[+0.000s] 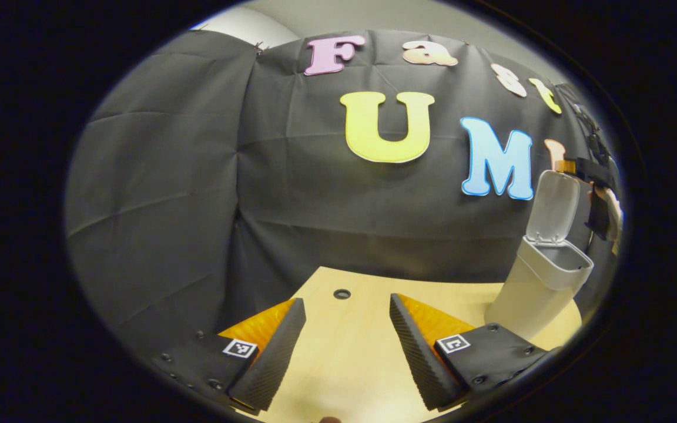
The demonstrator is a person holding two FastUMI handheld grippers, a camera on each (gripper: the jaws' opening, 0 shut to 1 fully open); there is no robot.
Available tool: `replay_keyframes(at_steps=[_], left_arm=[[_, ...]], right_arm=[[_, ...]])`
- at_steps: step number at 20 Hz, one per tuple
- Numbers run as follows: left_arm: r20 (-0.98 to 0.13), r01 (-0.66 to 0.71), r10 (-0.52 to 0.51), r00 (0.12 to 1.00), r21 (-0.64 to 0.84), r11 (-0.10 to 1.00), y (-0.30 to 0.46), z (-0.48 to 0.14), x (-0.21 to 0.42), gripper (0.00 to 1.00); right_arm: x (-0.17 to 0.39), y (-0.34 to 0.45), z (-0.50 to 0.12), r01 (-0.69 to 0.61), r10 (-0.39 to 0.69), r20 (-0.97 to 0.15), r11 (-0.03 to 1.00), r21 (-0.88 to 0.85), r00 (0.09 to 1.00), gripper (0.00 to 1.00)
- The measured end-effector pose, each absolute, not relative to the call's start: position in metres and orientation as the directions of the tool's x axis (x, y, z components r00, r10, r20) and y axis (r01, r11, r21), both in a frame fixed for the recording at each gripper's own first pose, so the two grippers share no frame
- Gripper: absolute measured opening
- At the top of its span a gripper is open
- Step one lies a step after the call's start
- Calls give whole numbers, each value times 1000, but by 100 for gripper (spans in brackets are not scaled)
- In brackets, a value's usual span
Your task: Press the lid of the desktop garbage bin to open it, pick up the crumpled paper on the desktop and throw it into the bin, then pick up the pop can on the desktop and drop it into the bin, and finally close the garbage bin lid.
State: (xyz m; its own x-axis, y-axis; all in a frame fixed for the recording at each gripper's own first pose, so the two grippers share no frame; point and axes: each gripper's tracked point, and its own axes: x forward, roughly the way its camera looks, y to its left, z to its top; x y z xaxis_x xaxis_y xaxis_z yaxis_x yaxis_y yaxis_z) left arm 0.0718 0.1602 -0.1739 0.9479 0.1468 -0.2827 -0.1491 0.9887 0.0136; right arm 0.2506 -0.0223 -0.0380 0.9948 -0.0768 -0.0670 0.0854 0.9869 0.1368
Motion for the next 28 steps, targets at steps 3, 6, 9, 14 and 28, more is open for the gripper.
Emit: replay_keyframes(at_steps=[3, 6, 9, 14, 28], left_arm=[[-281, -134, 130, 951, 6, 991, 152, -176, 73, 95], [-278, -121, 115, 954, -3, 993, 146, -176, 72, 100], [-272, -112, 105, 957, -10, 994, 142, -174, 70, 95], [-265, -100, 91, 960, -18, 995, 135, -170, 65, 95], [-246, -78, 73, 967, -13, 997, 119, -158, 50, 95]], right_arm=[[242, -23, -40, 82, -73, -75, 988, 128, 995, 87], [226, -22, -42, 82, -73, -77, 989, 122, 994, 87], [208, -20, -46, 84, -76, -76, 990, 116, 994, 87], [178, -17, -58, 79, -68, -101, 991, 112, 993, 87], [126, -8, -129, 69, -34, -281, 991, 119, 959, 87]])
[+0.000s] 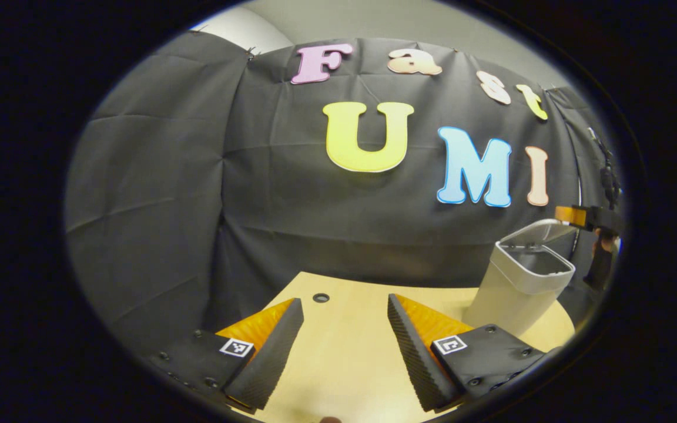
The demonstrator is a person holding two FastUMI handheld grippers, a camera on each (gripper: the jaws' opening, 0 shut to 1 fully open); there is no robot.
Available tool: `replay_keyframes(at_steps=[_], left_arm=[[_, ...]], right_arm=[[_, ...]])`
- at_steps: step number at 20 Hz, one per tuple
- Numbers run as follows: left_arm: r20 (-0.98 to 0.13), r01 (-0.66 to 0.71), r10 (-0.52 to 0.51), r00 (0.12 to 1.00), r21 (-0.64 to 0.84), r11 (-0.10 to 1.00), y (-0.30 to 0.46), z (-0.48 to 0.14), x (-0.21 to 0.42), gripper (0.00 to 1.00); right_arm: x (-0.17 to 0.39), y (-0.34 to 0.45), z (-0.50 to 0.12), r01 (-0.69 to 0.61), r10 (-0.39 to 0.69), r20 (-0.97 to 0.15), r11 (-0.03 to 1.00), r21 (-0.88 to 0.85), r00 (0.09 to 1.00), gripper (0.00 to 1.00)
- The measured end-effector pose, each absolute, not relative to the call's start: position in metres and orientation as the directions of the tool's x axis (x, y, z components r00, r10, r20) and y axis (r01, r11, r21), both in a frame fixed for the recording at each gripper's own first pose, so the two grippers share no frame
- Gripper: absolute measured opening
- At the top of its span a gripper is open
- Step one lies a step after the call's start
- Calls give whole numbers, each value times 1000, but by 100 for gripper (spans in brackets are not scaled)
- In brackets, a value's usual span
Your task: Press the lid of the desktop garbage bin to open it, pick up the crumpled paper on the desktop and throw it into the bin, then pick up the pop can on the desktop and drop it into the bin, and finally close the garbage bin lid.
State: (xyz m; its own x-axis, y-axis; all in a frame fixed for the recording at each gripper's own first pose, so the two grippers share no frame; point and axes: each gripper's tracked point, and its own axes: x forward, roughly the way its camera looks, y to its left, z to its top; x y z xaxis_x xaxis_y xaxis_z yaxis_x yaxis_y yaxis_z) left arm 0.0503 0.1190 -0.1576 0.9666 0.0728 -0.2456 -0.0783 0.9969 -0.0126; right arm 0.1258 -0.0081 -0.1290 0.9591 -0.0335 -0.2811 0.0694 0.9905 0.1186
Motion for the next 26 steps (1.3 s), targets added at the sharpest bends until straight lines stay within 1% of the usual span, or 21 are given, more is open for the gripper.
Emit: replay_keyframes(at_steps=[3, 4, 5, 6, 7, 8, 9, 10, 11, 12, 13, 17, 18, 19, 22, 26], left_arm=[[-249, -82, 77, 966, -9, 997, 120, -160, 48, 95], [-251, -82, 77, 965, -8, 997, 120, -161, 47, 100], [-252, -83, 78, 964, -7, 997, 120, -162, 47, 95], [-254, -82, 78, 964, -7, 997, 120, -162, 47, 95], [-255, -81, 76, 964, -8, 997, 117, -162, 47, 100], [-258, -79, 75, 963, -8, 997, 117, -161, 48, 95], [-259, -78, 73, 963, -7, 997, 115, -163, 48, 100], [-261, -75, 71, 963, -5, 997, 113, -164, 49, 95], [-263, -72, 68, 962, -4, 997, 112, -165, 50, 95], [-264, -70, 67, 962, -3, 998, 111, -165, 50, 100], [-266, -68, 65, 962, -2, 998, 110, -166, 50, 95], [-278, -63, 59, 959, -5, 998, 107, -171, 51, 95], [-280, -63, 58, 958, -7, 998, 106, -172, 51, 100], [-282, -62, 57, 958, -9, 998, 105, -173, 51, 95], [-290, -63, 56, 956, -18, 998, 103, -179, 51, 95], [-300, -71, 59, 952, -29, 997, 104, -186, 49, 95]], right_arm=[[119, -7, -151, 68, -24, -337, 991, 119, 941, 87], [118, -5, -158, 66, -20, -349, 991, 119, 937, 87], [115, -4, -164, 63, -16, -361, 991, 120, 933, 87], [114, -4, -167, 63, -14, -368, 990, 122, 930, 87], [112, -4, -170, 63, -13, -374, 990, 122, 927, 88], [111, -3, -175, 61, -10, -381, 991, 122, 925, 88], [110, -3, -179, 59, -8, -389, 991, 119, 921, 87], [105, 5, -180, 57, -5, -400, 991, 118, 916, 87], [103, 5, -186, 55, -3, -409, 992, 117, 913, 87], [102, 6, -190, 53, 0, -415, 992, 115, 910, 88], [100, 7, -194, 50, 1, -420, 993, 110, 907, 88], [98, 7, -195, 48, -7, -390, 994, 97, 921, 88], [98, 7, -197, 50, -7, -385, 994, 101, 923, 88], [97, 7, -198, 50, -8, -374, 994, 102, 928, 88], [96, 8, -199, 56, -23, -333, 994, 90, 943, 88], [94, 9, -201, 57, -37, -314, 997, 56, 949, 88]])
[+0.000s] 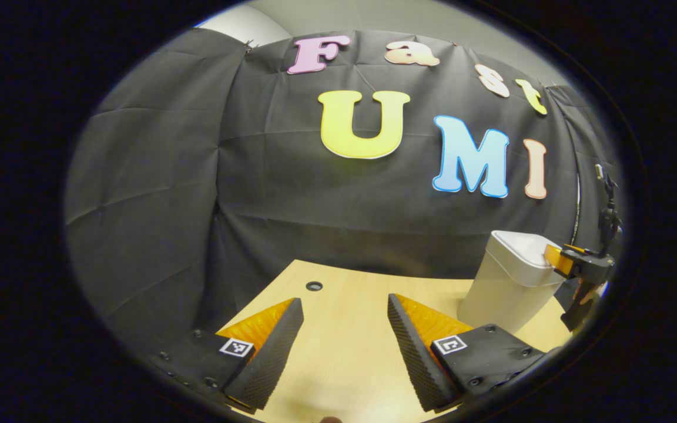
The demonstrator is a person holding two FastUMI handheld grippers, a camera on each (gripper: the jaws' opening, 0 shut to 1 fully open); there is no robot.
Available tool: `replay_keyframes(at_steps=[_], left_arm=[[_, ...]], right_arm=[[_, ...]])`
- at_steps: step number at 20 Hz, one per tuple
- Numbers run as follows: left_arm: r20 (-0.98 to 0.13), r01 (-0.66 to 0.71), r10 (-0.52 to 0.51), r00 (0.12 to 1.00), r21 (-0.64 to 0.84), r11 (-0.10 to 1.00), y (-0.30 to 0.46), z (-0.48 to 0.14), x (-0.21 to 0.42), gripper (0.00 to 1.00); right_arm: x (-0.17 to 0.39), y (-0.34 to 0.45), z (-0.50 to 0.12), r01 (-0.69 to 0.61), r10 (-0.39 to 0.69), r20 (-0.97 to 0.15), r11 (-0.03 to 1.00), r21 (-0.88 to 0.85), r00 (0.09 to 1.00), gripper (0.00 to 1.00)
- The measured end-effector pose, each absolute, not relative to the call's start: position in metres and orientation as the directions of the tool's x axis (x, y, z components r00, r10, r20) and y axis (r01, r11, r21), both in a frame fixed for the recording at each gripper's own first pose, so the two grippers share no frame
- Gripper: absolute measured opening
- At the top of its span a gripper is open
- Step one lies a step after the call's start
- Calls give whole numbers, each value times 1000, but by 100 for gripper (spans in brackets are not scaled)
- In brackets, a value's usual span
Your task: Press the lid of the desktop garbage bin to open it, pick up the crumpled paper on the desktop and throw it into the bin, then pick up the pop can on the desktop and drop it into the bin, and finally close the garbage bin lid.
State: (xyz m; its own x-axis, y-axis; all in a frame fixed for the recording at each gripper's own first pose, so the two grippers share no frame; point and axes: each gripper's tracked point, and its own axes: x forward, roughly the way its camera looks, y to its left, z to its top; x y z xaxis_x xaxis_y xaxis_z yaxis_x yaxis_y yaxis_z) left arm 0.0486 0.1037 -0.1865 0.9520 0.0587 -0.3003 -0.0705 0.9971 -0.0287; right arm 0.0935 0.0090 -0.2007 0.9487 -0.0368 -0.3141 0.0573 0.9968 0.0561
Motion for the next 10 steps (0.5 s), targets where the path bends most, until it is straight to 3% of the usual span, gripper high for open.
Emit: replay_keyframes(at_steps=[2, 4, 5, 10], left_arm=[[-306, -72, 57, 950, -37, 997, 102, -189, 47, 100], [-309, -68, 53, 950, -39, 997, 101, -193, 46, 95], [-309, -67, 52, 950, -39, 997, 101, -192, 46, 100], [-307, -57, 42, 951, -41, 997, 95, -191, 46, 95]], right_arm=[[93, 10, -202, 48, -31, -302, 998, 49, 953, 88], [91, 9, -202, 40, -21, -298, 998, 57, 954, 89], [90, 9, -204, 38, -16, -300, 997, 66, 954, 89], [78, 11, -202, 18, 13, -297, 995, 101, 955, 88]])
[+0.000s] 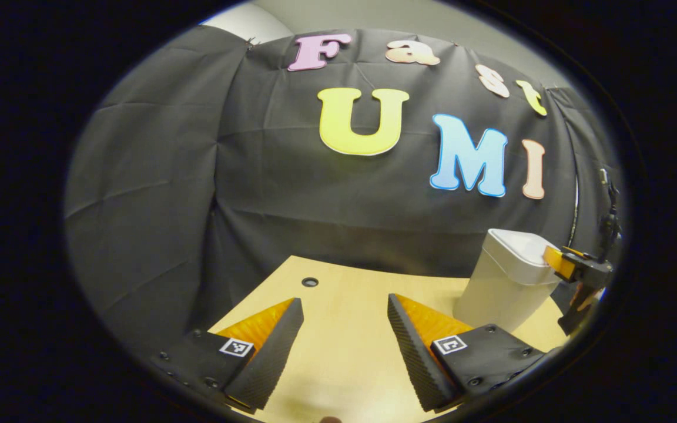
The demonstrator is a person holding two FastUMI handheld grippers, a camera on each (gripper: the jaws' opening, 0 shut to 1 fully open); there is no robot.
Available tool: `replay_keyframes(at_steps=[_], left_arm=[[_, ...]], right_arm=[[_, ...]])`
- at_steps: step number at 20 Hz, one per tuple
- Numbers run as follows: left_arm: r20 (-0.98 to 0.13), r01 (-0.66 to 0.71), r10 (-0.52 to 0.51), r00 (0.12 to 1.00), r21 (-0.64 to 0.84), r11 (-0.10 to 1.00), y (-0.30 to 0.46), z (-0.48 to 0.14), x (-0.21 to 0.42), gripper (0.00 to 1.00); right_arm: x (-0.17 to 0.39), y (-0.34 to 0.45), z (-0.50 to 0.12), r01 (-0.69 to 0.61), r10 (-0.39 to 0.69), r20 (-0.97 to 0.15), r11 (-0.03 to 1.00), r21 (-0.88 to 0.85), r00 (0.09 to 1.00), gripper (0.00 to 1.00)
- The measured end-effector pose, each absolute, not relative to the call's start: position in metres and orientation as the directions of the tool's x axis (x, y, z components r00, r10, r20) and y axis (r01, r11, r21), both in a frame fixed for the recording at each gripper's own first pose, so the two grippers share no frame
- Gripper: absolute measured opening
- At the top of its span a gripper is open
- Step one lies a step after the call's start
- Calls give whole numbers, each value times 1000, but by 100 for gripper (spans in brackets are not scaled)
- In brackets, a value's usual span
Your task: Press the lid of the desktop garbage bin to open it, pick up the crumpled paper on the desktop and throw it into the bin, then pick up the pop can on the desktop and drop it into the bin, and finally close the garbage bin lid.
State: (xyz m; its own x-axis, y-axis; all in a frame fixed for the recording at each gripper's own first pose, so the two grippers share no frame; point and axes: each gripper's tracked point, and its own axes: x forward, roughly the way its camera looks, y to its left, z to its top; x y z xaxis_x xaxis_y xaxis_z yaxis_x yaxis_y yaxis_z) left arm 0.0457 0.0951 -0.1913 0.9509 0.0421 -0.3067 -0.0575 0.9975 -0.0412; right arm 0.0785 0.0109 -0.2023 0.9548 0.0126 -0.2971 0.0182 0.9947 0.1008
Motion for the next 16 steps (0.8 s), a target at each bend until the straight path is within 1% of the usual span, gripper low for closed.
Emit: replay_keyframes(at_steps=[1, 2, 10, 11, 13, 14, 15, 16], left_arm=[[-306, -56, 41, 951, -42, 998, 95, -191, 46, 100], [-306, -55, 39, 951, -43, 998, 94, -190, 46, 96], [-294, -49, 37, 955, -36, 998, 96, -183, 41, 95], [-291, -49, 37, 956, -35, 998, 97, -182, 40, 100], [-284, -46, 35, 958, -32, 998, 97, -178, 39, 100], [-280, -44, 33, 959, -31, 999, 96, -174, 39, 95], [-276, -41, 31, 961, -30, 999, 97, -173, 39, 95], [-270, -38, 29, 962, -28, 999, 97, -169, 39, 95]], right_arm=[[76, 11, -201, 13, 20, -295, 994, 110, 955, 88], [75, 11, -200, 8, 27, -294, 993, 117, 956, 88], [72, 11, -198, 3, 35, -302, 992, 126, 953, 88], [71, 10, -198, 6, 32, -304, 992, 125, 952, 88], [67, 12, -198, 13, 27, -314, 992, 123, 949, 88], [63, 14, -196, 11, 31, -320, 992, 129, 947, 88], [60, 17, -195, 8, 38, -327, 990, 138, 944, 90], [56, 20, -195, 7, 43, -337, 989, 147, 940, 94]])
